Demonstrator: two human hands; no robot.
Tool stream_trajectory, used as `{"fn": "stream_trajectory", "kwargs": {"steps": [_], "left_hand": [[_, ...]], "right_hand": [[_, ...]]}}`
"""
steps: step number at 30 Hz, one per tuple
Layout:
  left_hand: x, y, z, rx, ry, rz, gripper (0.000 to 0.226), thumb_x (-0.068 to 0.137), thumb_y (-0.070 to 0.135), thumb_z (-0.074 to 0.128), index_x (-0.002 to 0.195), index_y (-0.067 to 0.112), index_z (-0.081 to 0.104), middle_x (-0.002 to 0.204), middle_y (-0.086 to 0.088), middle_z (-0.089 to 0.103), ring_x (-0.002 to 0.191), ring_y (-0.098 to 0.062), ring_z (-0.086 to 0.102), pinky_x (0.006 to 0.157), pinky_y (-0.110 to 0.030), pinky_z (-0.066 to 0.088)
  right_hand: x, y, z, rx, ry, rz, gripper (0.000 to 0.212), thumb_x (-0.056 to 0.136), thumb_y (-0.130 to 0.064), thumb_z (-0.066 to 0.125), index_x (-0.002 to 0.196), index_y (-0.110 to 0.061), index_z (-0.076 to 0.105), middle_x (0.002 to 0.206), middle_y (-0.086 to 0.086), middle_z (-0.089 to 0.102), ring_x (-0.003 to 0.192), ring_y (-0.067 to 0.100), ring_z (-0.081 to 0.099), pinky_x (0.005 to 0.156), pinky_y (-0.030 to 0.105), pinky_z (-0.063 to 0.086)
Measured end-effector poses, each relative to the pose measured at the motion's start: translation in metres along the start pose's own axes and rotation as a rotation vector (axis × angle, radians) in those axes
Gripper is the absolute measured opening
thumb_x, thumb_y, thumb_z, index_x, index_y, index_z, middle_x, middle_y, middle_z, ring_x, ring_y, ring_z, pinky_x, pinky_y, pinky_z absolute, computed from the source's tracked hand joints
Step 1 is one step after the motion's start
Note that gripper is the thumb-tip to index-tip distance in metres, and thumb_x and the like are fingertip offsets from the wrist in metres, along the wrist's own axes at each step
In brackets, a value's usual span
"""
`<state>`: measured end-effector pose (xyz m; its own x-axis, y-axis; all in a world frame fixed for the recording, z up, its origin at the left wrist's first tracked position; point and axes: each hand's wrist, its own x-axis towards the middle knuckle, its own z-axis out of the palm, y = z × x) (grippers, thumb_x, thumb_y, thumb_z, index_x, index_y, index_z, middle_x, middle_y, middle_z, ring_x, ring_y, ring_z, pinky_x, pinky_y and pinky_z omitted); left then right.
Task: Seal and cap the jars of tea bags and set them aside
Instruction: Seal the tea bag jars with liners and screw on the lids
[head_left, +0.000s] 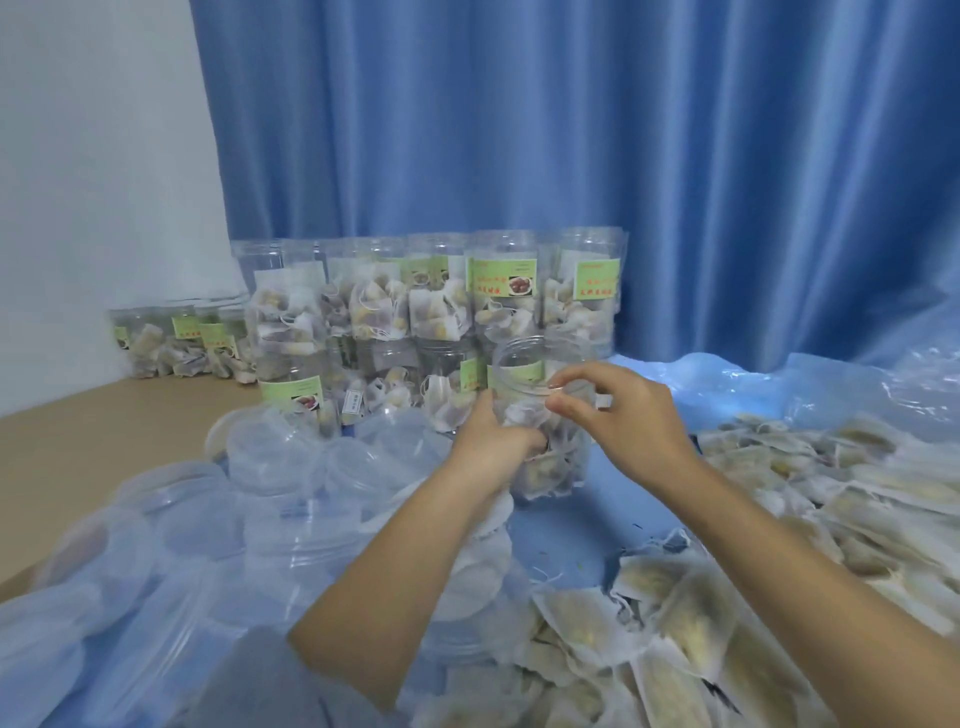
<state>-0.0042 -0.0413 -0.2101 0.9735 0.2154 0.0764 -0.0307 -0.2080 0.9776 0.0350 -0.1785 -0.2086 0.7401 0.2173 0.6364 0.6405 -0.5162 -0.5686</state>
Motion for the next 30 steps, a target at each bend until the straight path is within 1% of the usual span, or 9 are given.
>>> {"fn": "stream_trajectory", "kwargs": {"steps": [3,9,15,19,21,23,25,28,30], "left_hand": [[-0.007,-0.012,0.013,-0.002,-0.040,-0.067,0.065,0.077,0.006,0.064,0.137,0.018,0.042,0.132,-0.011,0.055,0.118,-0.029,0.054,0.090,-0.038,0.049],[-0.011,-0.029,0.020,0.099,0.056,-0.038,0.076,0.078,0.015,0.064,0.145,0.024,0.029,0.135,-0.005,0.052,0.119,-0.027,0.053,0.100,-0.041,0.044],[-0.011,-0.037,0.013,0.226,0.238,0.024,0.075,0.083,0.023,0.059,0.147,0.018,0.021,0.146,-0.004,0.038,0.128,-0.025,0.044,0.095,-0.031,0.039],[-0.017,-0.044,0.014,0.271,0.314,0.092,0.061,0.085,0.024,0.058,0.140,0.019,0.033,0.134,-0.005,0.049,0.117,-0.026,0.050,0.082,-0.031,0.039],[-0.020,-0.045,0.016,0.293,0.354,0.104,0.060,0.087,0.024,0.058,0.141,0.016,0.032,0.136,-0.008,0.047,0.120,-0.028,0.048,0.085,-0.033,0.039],[-0.022,-0.043,0.015,0.316,0.388,0.085,0.065,0.088,0.023,0.058,0.144,0.012,0.029,0.142,-0.009,0.041,0.126,-0.028,0.043,0.091,-0.032,0.037],[-0.022,-0.038,0.010,0.320,0.423,0.088,0.063,0.085,0.022,0.061,0.140,0.010,0.033,0.139,-0.010,0.042,0.122,-0.028,0.046,0.084,-0.029,0.035],[-0.022,-0.028,-0.001,0.245,0.435,0.102,0.052,0.084,0.019,0.059,0.132,0.012,0.041,0.128,-0.005,0.049,0.110,-0.025,0.051,0.077,-0.027,0.032],[-0.021,-0.022,-0.009,0.148,0.373,0.079,0.043,0.083,0.019,0.059,0.123,0.012,0.047,0.115,-0.003,0.056,0.102,-0.023,0.056,0.078,-0.029,0.039]], "right_hand": [[-0.017,0.016,0.004,-0.002,0.021,0.048,0.013,0.081,-0.035,0.070,0.093,-0.038,0.065,0.104,-0.008,0.068,0.074,-0.004,0.051,0.070,0.001,0.032],[-0.029,0.027,0.022,0.013,0.079,0.055,0.017,0.086,-0.041,0.063,0.102,-0.036,0.060,0.101,-0.016,0.064,0.079,0.003,0.049,0.067,0.017,0.031],[-0.036,0.024,0.036,0.139,-0.049,0.016,0.048,0.092,-0.026,0.060,0.134,-0.043,0.044,0.121,-0.001,0.062,0.104,0.021,0.062,0.091,0.030,0.048],[-0.032,0.023,0.030,0.181,-0.141,0.137,0.070,0.085,-0.023,0.068,0.143,-0.032,0.029,0.127,-0.005,0.053,0.105,0.013,0.060,0.076,-0.002,0.038],[-0.027,0.021,0.021,0.079,-0.184,0.225,0.055,0.081,-0.031,0.072,0.127,-0.023,0.042,0.113,-0.007,0.059,0.093,0.013,0.061,0.069,0.004,0.040],[-0.025,0.015,0.011,-0.177,-0.327,0.266,0.032,0.078,-0.041,0.072,0.095,-0.022,0.053,0.087,-0.007,0.063,0.083,0.013,0.060,0.071,0.022,0.045],[-0.025,0.007,0.004,-0.304,-0.623,0.260,0.030,0.075,-0.049,0.071,0.079,-0.021,0.063,0.069,-0.011,0.061,0.065,0.007,0.058,0.065,0.022,0.047],[-0.032,-0.007,0.004,-0.264,-1.019,0.312,0.040,0.076,-0.057,0.068,0.079,-0.017,0.070,0.068,-0.006,0.065,0.059,0.008,0.059,0.067,0.022,0.053],[-0.035,-0.011,0.006,-0.272,-1.111,0.332,0.045,0.076,-0.059,0.066,0.088,-0.016,0.070,0.071,-0.003,0.061,0.064,0.012,0.060,0.070,0.025,0.054]]}}
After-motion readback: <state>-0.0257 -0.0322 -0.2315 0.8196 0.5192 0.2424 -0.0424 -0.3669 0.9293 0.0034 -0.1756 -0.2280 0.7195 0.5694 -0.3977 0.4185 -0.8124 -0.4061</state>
